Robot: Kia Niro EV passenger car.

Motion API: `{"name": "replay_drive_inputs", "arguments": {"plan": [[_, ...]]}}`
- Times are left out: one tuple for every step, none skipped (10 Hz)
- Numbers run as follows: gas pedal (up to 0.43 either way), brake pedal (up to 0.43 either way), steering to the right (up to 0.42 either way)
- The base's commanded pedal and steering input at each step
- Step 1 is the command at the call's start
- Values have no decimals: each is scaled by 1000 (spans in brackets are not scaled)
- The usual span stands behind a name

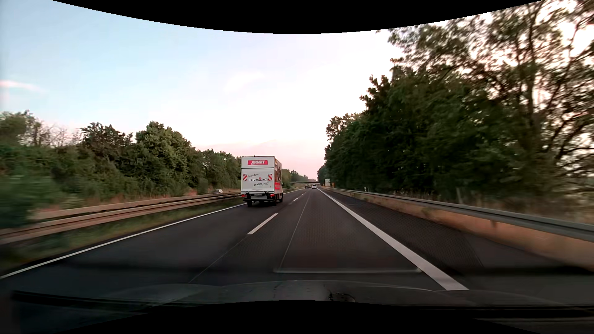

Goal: Follow the waypoints while adhering to traffic rules and regulations

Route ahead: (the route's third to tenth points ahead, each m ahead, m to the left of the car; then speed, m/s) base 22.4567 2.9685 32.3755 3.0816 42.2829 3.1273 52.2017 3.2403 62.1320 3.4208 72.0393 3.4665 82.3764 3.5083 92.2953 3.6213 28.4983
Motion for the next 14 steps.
{"name": "replay_drive_inputs", "arguments": {"plan": [[150,0,-3],[150,0,-4],[150,0,-4],[150,0,-3],[150,0,-4],[150,0,-4],[150,0,-4],[150,0,-4],[150,0,-3],[150,0,-4],[150,0,-3],[150,0,-4],[150,0,-4],[150,0,-6]]}}
